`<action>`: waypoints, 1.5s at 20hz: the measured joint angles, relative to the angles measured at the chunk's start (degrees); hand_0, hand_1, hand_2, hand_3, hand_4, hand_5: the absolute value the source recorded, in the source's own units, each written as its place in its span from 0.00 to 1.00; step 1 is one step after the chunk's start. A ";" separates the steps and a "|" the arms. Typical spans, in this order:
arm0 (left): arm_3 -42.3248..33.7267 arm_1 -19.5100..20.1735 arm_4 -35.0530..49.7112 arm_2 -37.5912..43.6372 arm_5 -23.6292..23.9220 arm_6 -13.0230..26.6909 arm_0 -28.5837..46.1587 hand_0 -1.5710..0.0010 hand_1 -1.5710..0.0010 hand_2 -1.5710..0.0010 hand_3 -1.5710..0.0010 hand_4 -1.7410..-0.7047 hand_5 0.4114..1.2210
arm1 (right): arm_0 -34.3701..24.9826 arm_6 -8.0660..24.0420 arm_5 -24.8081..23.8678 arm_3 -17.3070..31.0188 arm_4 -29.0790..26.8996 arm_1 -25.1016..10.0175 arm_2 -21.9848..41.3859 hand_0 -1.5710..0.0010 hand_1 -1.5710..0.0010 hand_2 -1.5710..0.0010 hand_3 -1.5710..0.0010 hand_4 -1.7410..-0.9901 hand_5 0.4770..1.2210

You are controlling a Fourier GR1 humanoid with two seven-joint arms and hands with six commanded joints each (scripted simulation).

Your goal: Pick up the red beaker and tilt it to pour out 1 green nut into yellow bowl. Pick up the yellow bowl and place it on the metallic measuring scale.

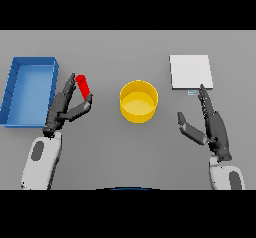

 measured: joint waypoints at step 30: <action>26.46 -3.78 -1.43 6.99 6.88 -14.41 -18.74 0.10 0.09 0.09 0.09 0.15 0.88 | -0.10 -0.24 0.05 0.72 -0.27 1.15 0.38 1.00 1.00 1.00 1.00 0.59 0.28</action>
